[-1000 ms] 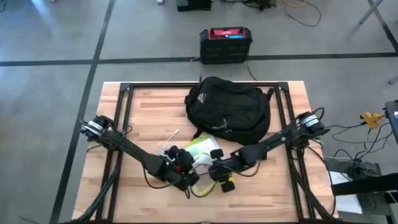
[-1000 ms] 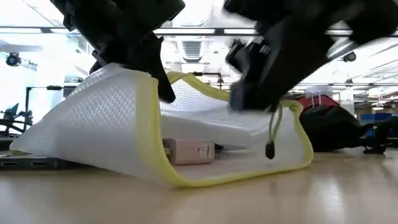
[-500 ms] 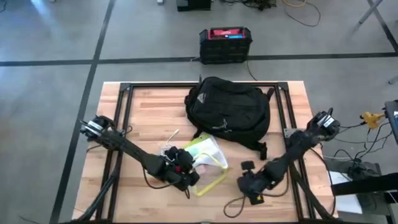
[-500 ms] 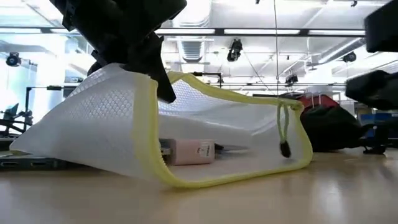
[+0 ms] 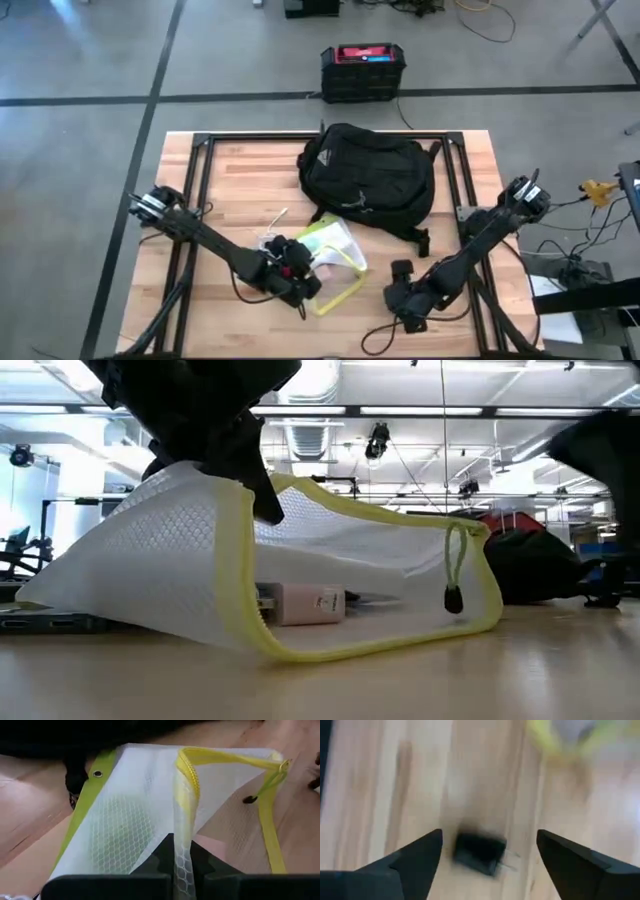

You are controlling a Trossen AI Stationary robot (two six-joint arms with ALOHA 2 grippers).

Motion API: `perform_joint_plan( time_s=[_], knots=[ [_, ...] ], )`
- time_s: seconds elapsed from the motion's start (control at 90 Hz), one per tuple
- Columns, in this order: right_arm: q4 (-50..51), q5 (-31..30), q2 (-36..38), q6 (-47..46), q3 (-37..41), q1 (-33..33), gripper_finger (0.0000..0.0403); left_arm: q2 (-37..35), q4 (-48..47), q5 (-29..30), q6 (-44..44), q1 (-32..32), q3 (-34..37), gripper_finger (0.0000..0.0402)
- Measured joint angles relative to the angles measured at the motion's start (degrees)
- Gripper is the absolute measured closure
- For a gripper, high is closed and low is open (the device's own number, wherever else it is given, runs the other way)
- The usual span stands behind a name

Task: Unpack backpack
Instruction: Remove the pink charger adapter from the yellow green zip bag

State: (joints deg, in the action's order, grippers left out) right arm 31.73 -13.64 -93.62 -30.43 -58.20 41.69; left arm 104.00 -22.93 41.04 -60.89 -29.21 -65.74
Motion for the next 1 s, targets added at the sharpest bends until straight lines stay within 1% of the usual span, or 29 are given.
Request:
perform_joint_plan(
  time_s=[0.067, 0.133, 0.2, 0.267, 0.356, 0.522, 0.678, 0.778, 0.867, 1.0],
  knots=[
    [-4.41, -5.01, -0.2, 4.77, -1.4, -1.41, 0.0081, -0.26, 0.05, 0.0, 1.16, 0.0, -0.48, 0.0402],
    [-10.86, -7.3, -0.93, 10.95, -1.87, -3.24, 0.0081, -0.36, 0.07, 0.04, 2.17, 0.0, -1.28, 0.0402],
    [-17.81, -7.13, -1.91, 16.81, -2.0, -5.75, 0.0084, -0.36, 0.1, 0.01, 3.49, 0.0, -2.0, 0.0402],
    [-25.63, -5.75, -3.16, 22.35, -2.23, -8.49, 0.0089, -0.36, 0.0, -0.04, 4.73, 0.0, -2.71, 0.0402],
    [-30.8, -3.37, -5.41, 27.34, -2.27, -12.15, 0.0098, -0.69, -0.66, -0.05, 5.16, -0.03, -3.19, 0.0402],
    [-31.94, -0.35, -10.57, 30.11, -3.13, -18.08, 0.0112, -1.49, -5.2, -0.07, 4.95, -0.15, -4.08, 0.0402],
    [-32.05, 3.58, -15.52, 32.8, -5.49, -22.06, 0.0114, -1.61, -5.03, -0.23, 4.91, -0.13, -4.04, 0.0402],
    [-32.08, 4.28, -18.09, 35.14, -7.31, -23.51, 0.0108, -1.38, -4.19, -0.23, 4.73, -0.14, -3.99, 0.0402],
    [-32.5, 7.83, -20.68, 37.31, -8.61, -24.7, 0.0104, -1.26, -4.25, -0.34, 4.69, -0.22, -3.98, 0.0402],
    [-30.98, 12.86, -23.6, 37.61, -10.42, -25.2, 0.0108, -1.24, -4.3, -0.44, 4.69, -0.31, -3.86, 0.0402]
  ],
)
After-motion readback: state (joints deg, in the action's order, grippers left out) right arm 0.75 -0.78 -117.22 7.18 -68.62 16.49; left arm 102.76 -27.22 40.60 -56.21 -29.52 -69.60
